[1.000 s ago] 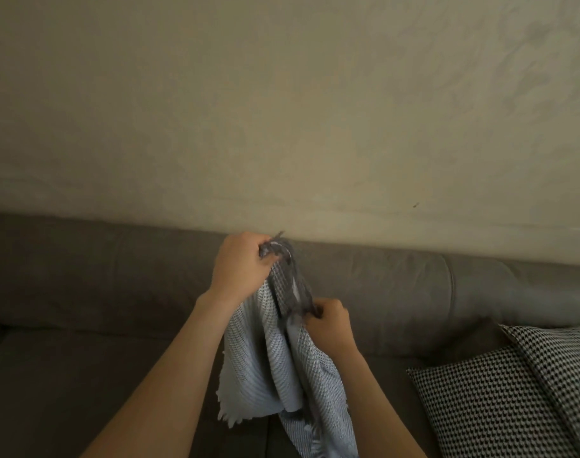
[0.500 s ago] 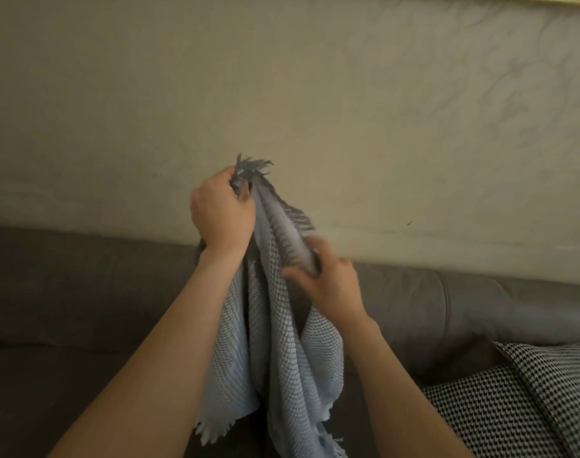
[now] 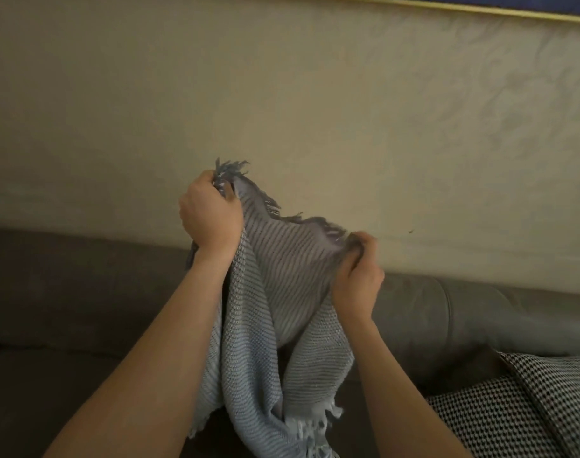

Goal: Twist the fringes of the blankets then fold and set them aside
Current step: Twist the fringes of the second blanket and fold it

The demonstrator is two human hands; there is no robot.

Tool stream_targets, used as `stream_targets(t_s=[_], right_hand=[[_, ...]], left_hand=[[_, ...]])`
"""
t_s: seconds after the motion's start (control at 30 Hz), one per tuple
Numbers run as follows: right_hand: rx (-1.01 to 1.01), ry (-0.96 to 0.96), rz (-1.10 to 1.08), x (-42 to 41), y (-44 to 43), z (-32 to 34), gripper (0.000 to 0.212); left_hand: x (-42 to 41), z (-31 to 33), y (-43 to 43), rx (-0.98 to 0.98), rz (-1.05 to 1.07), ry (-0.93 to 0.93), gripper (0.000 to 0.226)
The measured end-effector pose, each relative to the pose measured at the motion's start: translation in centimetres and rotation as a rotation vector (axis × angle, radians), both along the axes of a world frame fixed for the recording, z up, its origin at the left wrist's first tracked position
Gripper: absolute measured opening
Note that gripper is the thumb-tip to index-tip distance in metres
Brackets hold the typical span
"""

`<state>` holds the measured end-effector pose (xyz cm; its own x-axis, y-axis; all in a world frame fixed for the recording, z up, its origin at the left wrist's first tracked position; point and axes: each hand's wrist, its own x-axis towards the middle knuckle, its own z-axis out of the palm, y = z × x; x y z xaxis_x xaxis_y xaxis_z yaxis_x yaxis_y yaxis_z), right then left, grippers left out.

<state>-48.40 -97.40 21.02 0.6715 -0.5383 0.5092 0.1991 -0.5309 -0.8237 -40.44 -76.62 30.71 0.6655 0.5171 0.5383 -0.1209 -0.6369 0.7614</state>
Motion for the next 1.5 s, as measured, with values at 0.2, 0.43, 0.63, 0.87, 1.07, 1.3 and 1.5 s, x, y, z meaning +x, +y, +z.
stream_targets(t_s=[0.2,0.43,0.63,0.87,1.07,1.3,1.5], right_hand=[[-0.526,0.702,0.728,-1.9,0.6,-6.3,0.035],[-0.299,0.914,0.966,-3.7,2.1,-7.0,0.028],[-0.245,0.542,0.532,-3.3,6.0,-6.2,0.067],[-0.250,0.196,0.259,-2.5,7.4,-7.3,0.033],[-0.558,0.229,0.051,-2.5,5.7,-8.5,0.038],[-0.331,0.297,-0.030,-1.4,7.9,-6.7,0.042],[-0.235,0.153,-0.104,-0.4,8.0,-5.8,0.014]], left_hand=[[-0.7,-2.0,-0.3,0.025,-0.073,0.090,0.024],[-1.1,-2.3,-1.3,0.071,-0.189,0.095,0.019],[-1.8,-2.3,-2.3,0.085,-0.324,0.140,0.015],[-2.3,-2.3,-2.2,0.154,-0.386,0.223,0.018],[-2.4,-2.6,-1.4,0.271,-0.354,0.286,0.030],[-3.4,-3.2,-2.2,0.413,-0.443,0.253,0.032],[-3.7,-3.9,-2.1,0.474,-0.534,0.275,0.028]])
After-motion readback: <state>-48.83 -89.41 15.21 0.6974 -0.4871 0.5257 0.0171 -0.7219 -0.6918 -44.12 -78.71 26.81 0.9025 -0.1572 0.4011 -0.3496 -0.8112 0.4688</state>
